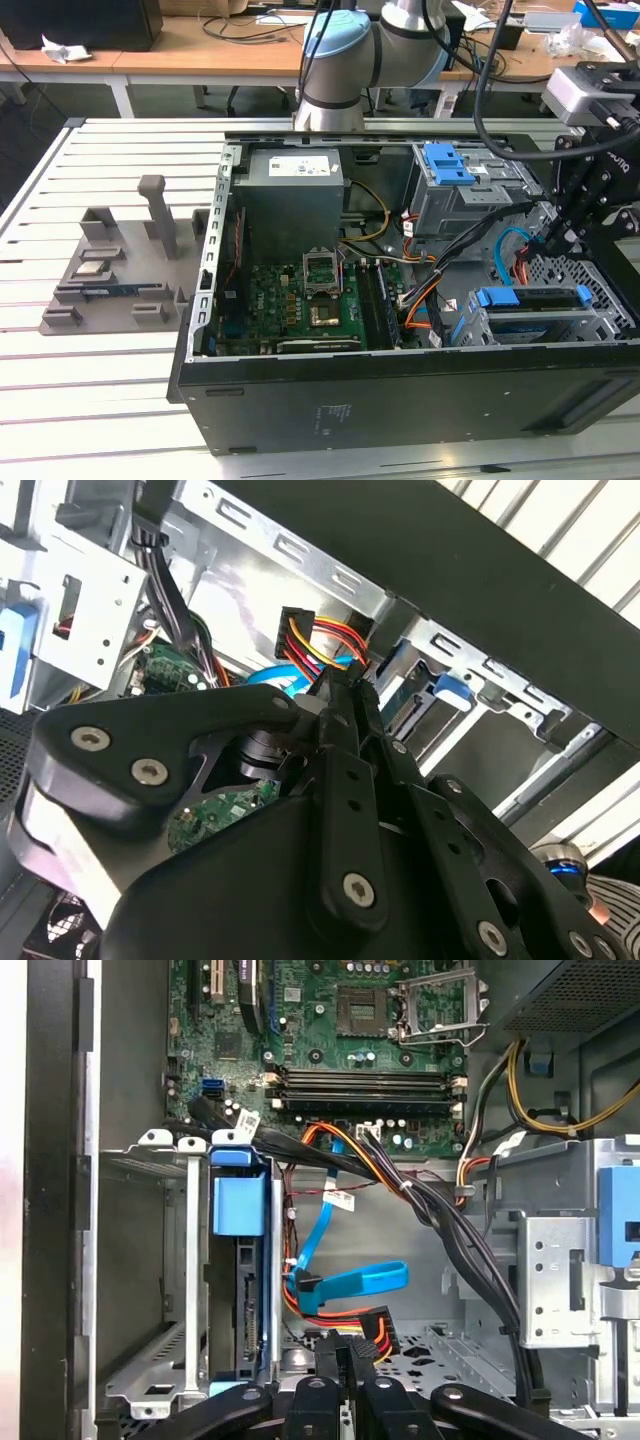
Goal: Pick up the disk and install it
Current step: 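Insert the first disk wire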
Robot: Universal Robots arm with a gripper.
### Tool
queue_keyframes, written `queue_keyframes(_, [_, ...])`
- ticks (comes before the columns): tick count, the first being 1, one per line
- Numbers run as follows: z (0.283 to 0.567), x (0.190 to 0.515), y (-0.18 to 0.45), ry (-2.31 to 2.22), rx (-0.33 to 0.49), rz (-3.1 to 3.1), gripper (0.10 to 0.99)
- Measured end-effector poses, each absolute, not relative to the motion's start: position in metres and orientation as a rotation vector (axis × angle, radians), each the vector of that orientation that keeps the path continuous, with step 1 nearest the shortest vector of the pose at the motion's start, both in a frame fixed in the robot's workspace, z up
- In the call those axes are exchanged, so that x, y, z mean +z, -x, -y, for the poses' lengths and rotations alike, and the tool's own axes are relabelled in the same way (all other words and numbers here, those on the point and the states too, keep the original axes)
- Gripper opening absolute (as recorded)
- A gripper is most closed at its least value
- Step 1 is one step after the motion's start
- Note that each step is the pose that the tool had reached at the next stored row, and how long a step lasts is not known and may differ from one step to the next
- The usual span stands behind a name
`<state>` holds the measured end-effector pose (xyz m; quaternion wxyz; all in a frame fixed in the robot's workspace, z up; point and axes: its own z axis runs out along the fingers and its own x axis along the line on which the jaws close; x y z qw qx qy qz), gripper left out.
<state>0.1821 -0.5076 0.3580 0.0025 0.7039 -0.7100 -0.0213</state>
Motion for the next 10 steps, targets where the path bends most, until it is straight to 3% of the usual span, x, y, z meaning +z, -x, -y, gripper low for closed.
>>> queue_keyframes(10, [0.5167, 0.3579, -0.1817, -2.208, -0.066, 2.226, 0.165])
